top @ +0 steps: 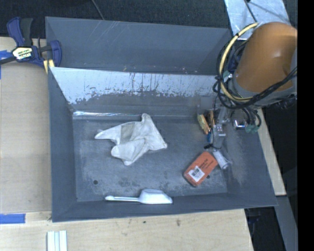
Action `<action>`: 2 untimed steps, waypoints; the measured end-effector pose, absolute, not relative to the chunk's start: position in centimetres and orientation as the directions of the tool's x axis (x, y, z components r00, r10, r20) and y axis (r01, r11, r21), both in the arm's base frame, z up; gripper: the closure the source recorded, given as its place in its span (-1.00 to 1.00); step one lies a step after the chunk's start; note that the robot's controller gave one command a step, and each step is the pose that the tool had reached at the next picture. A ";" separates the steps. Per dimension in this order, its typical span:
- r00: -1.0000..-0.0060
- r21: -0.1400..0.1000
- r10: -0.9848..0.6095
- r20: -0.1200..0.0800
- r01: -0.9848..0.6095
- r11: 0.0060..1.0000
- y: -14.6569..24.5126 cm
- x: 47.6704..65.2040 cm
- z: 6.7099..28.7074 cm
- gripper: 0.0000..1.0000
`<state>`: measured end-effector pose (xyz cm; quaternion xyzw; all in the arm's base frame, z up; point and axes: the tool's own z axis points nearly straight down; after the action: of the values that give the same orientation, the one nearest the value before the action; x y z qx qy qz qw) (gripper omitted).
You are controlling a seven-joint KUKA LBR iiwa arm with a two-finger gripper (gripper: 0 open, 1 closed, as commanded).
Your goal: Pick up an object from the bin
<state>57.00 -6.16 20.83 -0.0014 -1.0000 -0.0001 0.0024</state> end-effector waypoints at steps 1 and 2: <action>-1.000 -0.001 0.001 -0.004 0.001 1.000 -6.1 57.1 21.3 -1.00; -0.998 -0.003 -0.063 -0.008 -0.063 0.998 -2.9 57.7 18.5 -1.00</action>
Offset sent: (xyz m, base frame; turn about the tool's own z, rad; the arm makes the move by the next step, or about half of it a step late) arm 0.0111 0.0806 -0.0630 -0.1516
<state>57.72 -2.87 18.52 0.0314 -0.9995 0.0014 -0.0042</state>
